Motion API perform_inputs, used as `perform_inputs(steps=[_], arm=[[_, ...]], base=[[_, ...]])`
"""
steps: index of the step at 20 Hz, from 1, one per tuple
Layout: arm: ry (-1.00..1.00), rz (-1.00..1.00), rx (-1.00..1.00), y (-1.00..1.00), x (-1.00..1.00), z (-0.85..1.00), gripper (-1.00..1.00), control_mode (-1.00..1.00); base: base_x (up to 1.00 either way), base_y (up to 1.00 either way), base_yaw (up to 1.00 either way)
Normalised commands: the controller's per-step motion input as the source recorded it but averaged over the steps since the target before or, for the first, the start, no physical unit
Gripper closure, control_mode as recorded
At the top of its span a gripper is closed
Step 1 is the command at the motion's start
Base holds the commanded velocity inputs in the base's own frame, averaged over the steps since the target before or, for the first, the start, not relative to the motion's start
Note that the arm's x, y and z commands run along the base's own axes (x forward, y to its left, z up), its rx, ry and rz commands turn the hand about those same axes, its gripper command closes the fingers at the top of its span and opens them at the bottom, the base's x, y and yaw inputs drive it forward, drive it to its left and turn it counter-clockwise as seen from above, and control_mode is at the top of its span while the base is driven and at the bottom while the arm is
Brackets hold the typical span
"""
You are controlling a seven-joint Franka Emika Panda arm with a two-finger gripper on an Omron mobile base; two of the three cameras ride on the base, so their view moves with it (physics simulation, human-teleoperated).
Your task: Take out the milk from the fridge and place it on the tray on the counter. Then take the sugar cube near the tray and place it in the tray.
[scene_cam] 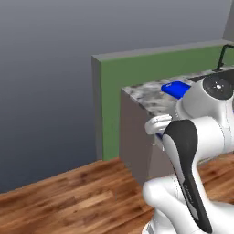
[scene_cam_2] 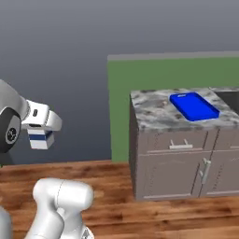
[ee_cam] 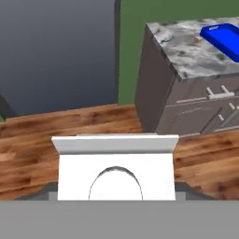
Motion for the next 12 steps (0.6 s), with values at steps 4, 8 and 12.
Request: perform_inputs(steps=[4,8,12], arm=[[0.00,0.00,0.00,0.00,0.00,0.00,1.00,1.00],[0.00,0.00,0.00,0.00,0.00,0.00,1.00,1.00],[0.00,0.00,0.00,0.00,0.00,0.00,1.00,1.00]], base=[[0.23,-0.37,-0.83],[1.00,-1.00,0.24],[1.00,-1.00,0.27]])
